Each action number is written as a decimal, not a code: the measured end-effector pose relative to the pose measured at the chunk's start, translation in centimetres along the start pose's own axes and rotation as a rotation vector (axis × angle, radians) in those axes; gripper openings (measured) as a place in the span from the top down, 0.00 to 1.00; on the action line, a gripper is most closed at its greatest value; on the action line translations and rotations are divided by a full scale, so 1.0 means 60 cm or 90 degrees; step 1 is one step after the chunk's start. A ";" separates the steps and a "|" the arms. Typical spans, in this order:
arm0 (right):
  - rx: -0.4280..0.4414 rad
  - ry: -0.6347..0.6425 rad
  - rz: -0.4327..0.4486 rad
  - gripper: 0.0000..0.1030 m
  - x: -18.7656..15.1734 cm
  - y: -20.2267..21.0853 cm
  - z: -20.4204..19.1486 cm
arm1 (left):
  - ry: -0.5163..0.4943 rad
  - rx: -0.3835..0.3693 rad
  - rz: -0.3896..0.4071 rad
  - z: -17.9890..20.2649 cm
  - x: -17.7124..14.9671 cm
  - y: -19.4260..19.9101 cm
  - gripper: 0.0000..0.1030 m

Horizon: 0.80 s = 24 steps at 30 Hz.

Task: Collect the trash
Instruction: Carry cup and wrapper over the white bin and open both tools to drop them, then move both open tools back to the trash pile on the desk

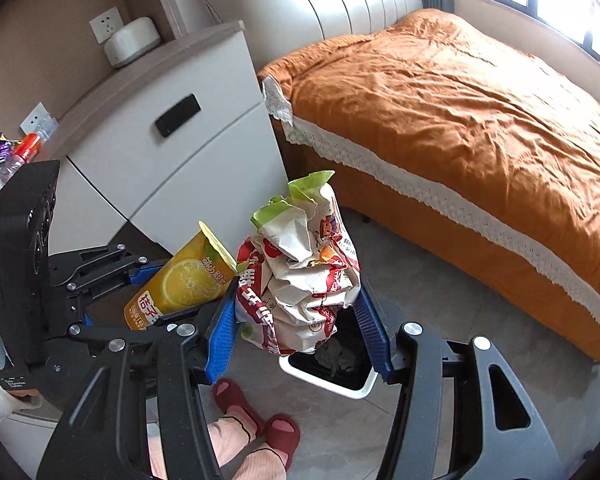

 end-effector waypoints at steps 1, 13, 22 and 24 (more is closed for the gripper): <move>0.000 -0.008 -0.006 0.46 -0.011 -0.016 0.011 | -0.004 -0.006 -0.006 0.004 -0.007 -0.021 0.57; -0.007 -0.045 -0.077 0.19 -0.135 -0.219 0.108 | 0.009 -0.063 -0.077 -0.008 -0.098 -0.261 0.08; -0.042 -0.081 -0.093 0.04 -0.157 -0.248 0.133 | -0.005 -0.014 -0.089 -0.022 -0.110 -0.275 0.05; -0.042 -0.080 -0.087 0.04 -0.146 -0.237 0.128 | -0.001 -0.007 -0.087 -0.028 -0.101 -0.256 0.05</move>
Point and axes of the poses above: each gripper's, at about its wrist camera, not at the fingertips, and y roughly against the way its jaws point, z to its right, x to its top, the point moved 3 cm from there along -y, roughly the way its jaws point, and after that the axes turned 4 degrees about x, right-handed, at the moved point
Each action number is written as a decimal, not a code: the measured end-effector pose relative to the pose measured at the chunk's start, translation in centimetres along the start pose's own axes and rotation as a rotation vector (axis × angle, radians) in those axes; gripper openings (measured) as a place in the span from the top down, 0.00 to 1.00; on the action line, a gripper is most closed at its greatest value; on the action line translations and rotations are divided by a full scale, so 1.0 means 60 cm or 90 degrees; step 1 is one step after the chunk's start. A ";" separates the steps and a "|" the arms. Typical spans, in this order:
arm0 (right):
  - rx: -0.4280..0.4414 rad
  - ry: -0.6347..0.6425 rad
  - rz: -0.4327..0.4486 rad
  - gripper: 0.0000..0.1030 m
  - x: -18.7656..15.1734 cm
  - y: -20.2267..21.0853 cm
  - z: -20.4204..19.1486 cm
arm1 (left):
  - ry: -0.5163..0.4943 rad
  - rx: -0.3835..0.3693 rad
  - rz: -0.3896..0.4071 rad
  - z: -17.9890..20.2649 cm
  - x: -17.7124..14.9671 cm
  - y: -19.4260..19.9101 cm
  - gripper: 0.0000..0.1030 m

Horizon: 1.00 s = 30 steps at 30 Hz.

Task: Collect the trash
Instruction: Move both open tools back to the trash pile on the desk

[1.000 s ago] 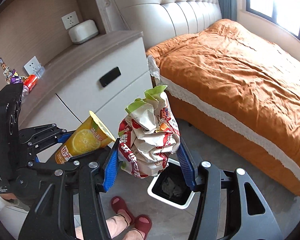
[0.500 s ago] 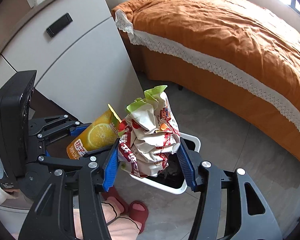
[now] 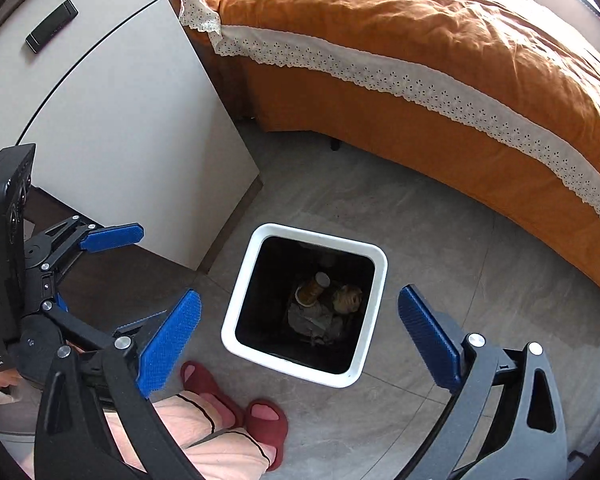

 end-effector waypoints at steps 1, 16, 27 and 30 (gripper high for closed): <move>0.002 0.000 0.003 0.04 0.006 0.009 -0.004 | 0.005 0.006 0.003 -0.004 0.004 0.012 0.05; 0.036 0.069 0.130 0.04 0.120 0.248 -0.124 | 0.090 0.096 0.131 -0.036 0.088 0.325 0.05; 0.112 0.163 0.206 0.04 0.196 0.369 -0.231 | 0.159 0.216 0.208 -0.080 0.094 0.506 0.05; 0.145 0.201 0.215 0.04 0.208 0.382 -0.273 | 0.187 0.266 0.223 -0.103 0.081 0.552 0.05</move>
Point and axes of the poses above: each gripper's, at about its wrist camera, not at the fingertips, and y roughly against the way its jaws point, z to its right, x to its top, the point moved 3 cm from there along -y, roughly the way its jaws point, and after that the axes turned 4 degrees about x, right-handed, at the moved point
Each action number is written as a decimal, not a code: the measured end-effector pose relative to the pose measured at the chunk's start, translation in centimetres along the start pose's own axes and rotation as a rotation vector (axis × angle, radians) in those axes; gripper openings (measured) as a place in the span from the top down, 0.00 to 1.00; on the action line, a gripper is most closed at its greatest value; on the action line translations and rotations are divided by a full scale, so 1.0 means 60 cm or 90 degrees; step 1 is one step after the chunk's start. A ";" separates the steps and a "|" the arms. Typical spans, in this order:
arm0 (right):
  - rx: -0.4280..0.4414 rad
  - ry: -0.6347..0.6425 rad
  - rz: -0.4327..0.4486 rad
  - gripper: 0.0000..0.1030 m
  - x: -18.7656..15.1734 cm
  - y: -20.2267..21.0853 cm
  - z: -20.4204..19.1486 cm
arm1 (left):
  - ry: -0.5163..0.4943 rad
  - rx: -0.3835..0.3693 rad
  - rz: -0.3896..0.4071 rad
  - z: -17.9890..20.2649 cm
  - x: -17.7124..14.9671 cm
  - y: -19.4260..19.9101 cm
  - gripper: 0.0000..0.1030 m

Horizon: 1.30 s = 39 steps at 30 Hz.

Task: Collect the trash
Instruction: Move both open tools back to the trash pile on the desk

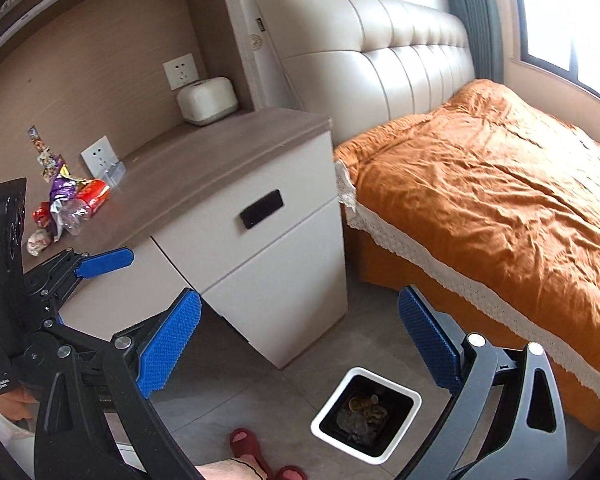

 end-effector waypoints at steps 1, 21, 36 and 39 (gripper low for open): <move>0.014 0.012 0.003 0.04 0.009 -0.002 -0.014 | 0.009 0.013 0.004 -0.015 0.002 0.009 0.05; 0.233 0.177 0.036 0.04 0.156 -0.059 -0.313 | 0.154 0.262 0.061 -0.307 -0.006 0.191 0.05; 0.238 0.204 0.022 0.04 0.197 -0.117 -0.422 | 0.190 0.303 0.051 -0.472 -0.023 0.185 0.05; 0.227 0.201 0.012 0.04 0.197 -0.134 -0.434 | 0.200 0.299 0.051 -0.500 -0.025 0.180 0.05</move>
Point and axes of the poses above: each gripper's, at about its wrist camera, not at the fingertips, and y roughly against the way its jaws point, z to its right, x to its top, the point moved 3 cm from there along -y, roughly the way its jaws point, and after that the axes turned 4 degrees about x, right-handed, at the moved point
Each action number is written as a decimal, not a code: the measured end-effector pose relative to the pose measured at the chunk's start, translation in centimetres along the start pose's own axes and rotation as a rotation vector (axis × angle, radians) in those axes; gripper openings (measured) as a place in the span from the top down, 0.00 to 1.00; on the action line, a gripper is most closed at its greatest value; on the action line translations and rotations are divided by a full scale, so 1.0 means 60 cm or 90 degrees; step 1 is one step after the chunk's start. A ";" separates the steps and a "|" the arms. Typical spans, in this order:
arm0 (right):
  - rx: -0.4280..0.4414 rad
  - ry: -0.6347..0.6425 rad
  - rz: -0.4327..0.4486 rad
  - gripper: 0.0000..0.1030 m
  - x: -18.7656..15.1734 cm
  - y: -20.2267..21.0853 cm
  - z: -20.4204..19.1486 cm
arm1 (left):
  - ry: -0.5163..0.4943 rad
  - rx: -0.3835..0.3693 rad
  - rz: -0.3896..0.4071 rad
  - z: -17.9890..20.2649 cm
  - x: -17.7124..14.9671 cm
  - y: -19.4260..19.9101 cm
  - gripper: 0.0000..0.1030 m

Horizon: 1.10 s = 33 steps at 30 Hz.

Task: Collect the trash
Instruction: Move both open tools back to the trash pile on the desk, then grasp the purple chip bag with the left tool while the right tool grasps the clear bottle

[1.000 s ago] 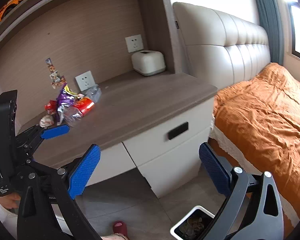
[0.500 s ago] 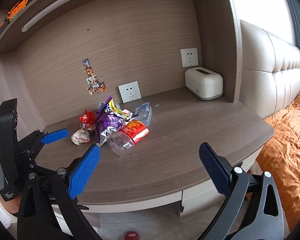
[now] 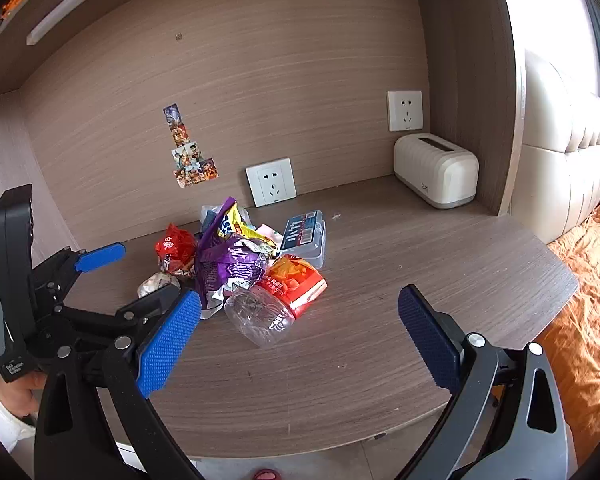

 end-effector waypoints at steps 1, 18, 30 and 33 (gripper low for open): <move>-0.005 -0.002 -0.004 0.04 0.001 -0.007 -0.001 | 0.003 -0.002 0.000 -0.006 0.001 -0.006 0.05; -0.022 -0.046 -0.117 0.04 -0.055 -0.177 -0.023 | -0.006 -0.133 -0.050 -0.034 0.015 -0.123 0.05; -0.089 -0.059 -0.119 0.05 -0.055 -0.235 -0.032 | -0.127 -0.178 -0.054 0.033 0.034 -0.169 0.06; -0.090 -0.076 -0.126 0.18 -0.064 -0.233 -0.018 | -0.131 -0.185 -0.051 0.039 0.030 -0.172 0.14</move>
Point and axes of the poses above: each gripper's, at about its wrist camera, not at the fingertips, and y roughly against the way its jaws point, z to its right, x to its top, the point moved 3 cm from there along -y, roughly the way its jaws point, and after that the axes turned 4 degrees about x, right-handed, at the moved point
